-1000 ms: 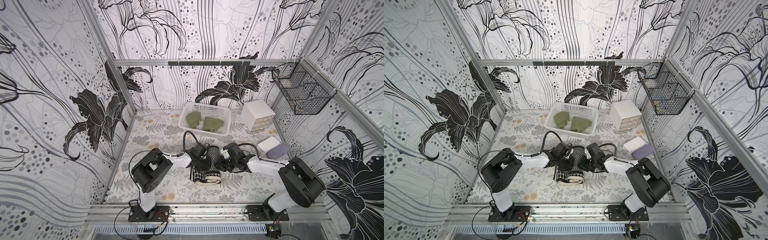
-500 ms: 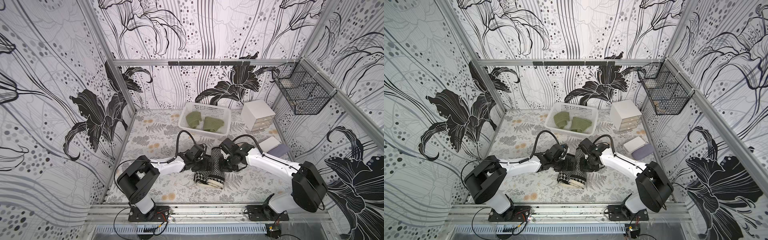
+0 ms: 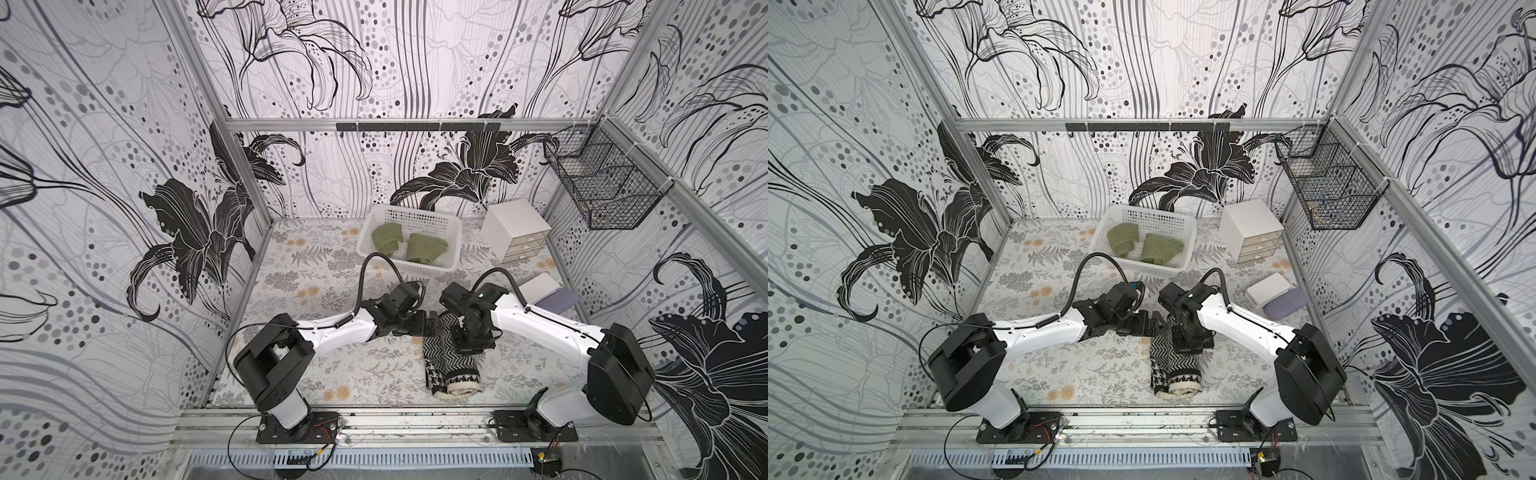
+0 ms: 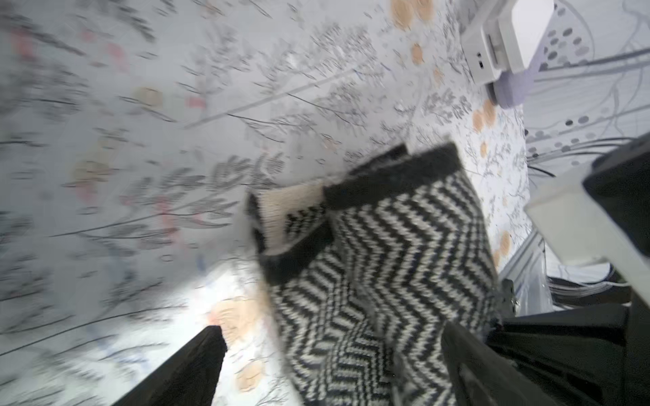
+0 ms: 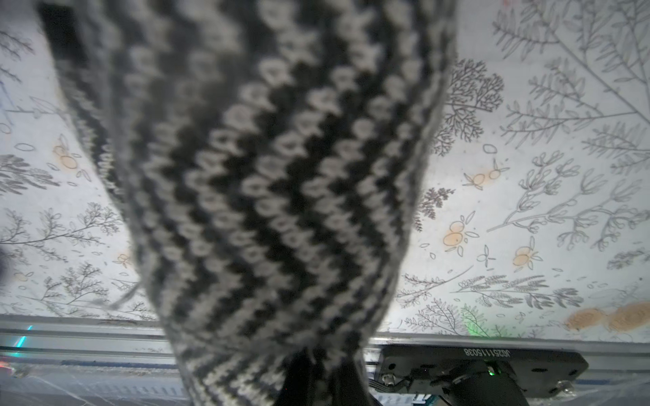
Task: Roll up the scarf and place it into the basket
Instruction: Roll the scarf at the center of the board.
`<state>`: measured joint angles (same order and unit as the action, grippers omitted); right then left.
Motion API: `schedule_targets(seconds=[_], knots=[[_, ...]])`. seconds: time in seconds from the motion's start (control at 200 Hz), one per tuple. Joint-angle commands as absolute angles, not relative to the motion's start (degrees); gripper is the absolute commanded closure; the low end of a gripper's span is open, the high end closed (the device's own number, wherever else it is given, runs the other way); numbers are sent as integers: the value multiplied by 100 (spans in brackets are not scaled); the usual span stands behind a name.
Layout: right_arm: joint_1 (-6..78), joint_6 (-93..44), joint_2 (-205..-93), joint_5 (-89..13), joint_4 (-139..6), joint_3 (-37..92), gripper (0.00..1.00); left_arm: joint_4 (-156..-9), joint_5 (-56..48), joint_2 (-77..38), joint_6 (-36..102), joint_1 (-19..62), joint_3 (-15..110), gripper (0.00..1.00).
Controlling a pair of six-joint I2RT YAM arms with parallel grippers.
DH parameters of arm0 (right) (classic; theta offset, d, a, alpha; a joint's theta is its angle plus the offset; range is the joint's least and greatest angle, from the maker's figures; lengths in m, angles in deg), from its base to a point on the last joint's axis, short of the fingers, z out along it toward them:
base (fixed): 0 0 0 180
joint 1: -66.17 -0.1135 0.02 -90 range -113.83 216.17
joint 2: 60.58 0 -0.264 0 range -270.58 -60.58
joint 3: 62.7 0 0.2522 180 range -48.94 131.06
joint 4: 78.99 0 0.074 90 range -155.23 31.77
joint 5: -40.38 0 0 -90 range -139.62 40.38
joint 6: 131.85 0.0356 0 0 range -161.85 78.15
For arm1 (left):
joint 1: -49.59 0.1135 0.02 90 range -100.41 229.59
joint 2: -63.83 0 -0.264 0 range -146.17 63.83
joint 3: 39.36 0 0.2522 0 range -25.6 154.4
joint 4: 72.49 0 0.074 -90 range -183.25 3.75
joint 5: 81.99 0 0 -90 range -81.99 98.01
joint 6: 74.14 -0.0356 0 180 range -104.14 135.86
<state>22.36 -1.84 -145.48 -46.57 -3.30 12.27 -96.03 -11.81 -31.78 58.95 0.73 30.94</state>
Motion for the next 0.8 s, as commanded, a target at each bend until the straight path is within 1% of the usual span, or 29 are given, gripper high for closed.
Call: schedule_targets(seconds=[0.0, 0.15, 0.185, 0.24, 0.265, 0.31, 0.32, 0.325, 0.34, 0.345, 0.4, 0.42, 0.531, 0.576, 0.581, 0.611, 0.701, 0.796], knots=[[2175, 135, -14390, -4942, -171, 1350, 100, -9162, -1629, -3457, 6049, -206, 3504, 1], [2075, 569, -14124, -5051, -619, 1073, 100, -9229, -1813, -3832, 6183, -244, 3684, 0], [2012, 668, -14088, -5127, -721, 988, 100, -9248, -1864, -3901, 6200, -244, 3723, 6], [1926, 848, -14035, -5250, -851, 897, 100, -9212, -1929, -3969, 6230, -244, 3755, 9], [1866, 935, -13996, -5312, -965, 815, 100, -9210, -1954, -4007, 6243, -239, 3772, 14], [1762, 1133, -13898, -5423, -1174, 643, 100, -9268, -2001, -4081, 6275, -244, 3837, 28], [1751, 1150, -13885, -5434, -1194, 621, 100, -9273, -2011, -4101, 6278, -246, 3847, 35], [1741, 1168, -13874, -5440, -1235, 606, 100, -9274, -2011, -4110, 6275, -245, 3852, 36], [1701, 1237, -13840, -5458, -1335, 524, 100, -9275, -2034, -4131, 6276, -244, 3860, 47], [1694, 1255, -13834, -5461, -1358, 500, 100, -9280, -2036, -4134, 6282, -244, 3867, 48], [1591, 1470, -13757, -5540, -1504, 328, 100, -9346, -2066, -4172, 6297, -244, 3912, 89], [1552, 1515, -13737, -5586, -1527, 291, 100, -9381, -2046, -4156, 6297, -238, 3902, 100], [1511, 1565, -13566, -5709, -1334, 252, 100, -9651, -1789, -3830, 6288, -244, 3675, 100], [1511, 1520, -13450, -5753, -1241, 282, 89, -9804, -1669, -3665, 6242, -238, 3518, 100], [1511, 1513, -13421, -5766, -1228, 289, 87, -9816, -1660, -3646, 6239, -241, 3507, 100], [1512, 1466, -13325, -5796, -1215, 302, 81, -9862, -1626, -3557, 6236, -244, 3347, 100], [1537, 1308, -13128, -5718, -1220, 342, 60, -9641, -1603, -3450, 6322, -235, 2814, 100], [1564, 1112, -13131, -5534, -1225, 370, 47, -9404, -1657, -3537, 6417, -234, 2497, 100]])
